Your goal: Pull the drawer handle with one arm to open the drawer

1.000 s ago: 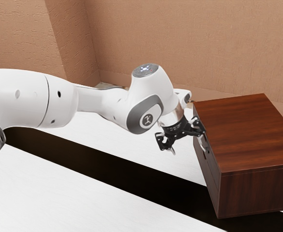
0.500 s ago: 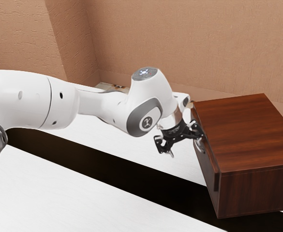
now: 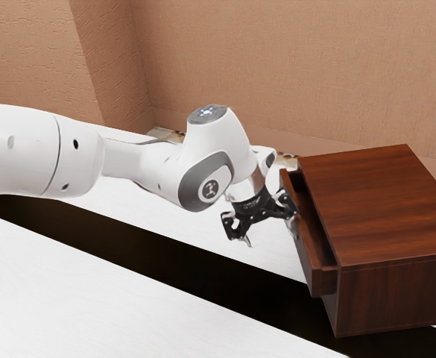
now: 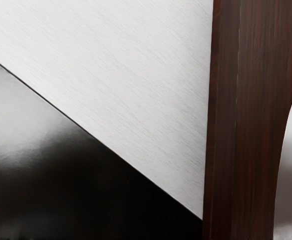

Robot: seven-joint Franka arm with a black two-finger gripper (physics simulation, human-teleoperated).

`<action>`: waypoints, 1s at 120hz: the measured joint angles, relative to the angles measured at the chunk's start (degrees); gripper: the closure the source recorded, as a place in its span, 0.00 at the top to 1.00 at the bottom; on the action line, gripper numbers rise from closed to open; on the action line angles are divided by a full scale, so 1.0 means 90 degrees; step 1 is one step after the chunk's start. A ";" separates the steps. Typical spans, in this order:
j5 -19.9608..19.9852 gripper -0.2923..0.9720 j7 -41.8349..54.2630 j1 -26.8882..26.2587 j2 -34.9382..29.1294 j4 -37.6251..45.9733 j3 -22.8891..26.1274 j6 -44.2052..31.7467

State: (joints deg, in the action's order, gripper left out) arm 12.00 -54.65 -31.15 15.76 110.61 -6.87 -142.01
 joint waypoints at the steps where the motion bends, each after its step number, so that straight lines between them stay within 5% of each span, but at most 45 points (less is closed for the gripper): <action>1: 0.0003 0.77 0.0001 0.0000 -0.0015 0.0015 -0.0001 0.0001; 120: -0.0095 0.77 0.0452 0.0050 -0.1576 0.1576 -0.0560 0.0234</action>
State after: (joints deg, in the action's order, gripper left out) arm 11.14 -50.58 -30.70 1.58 124.79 -11.91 -139.90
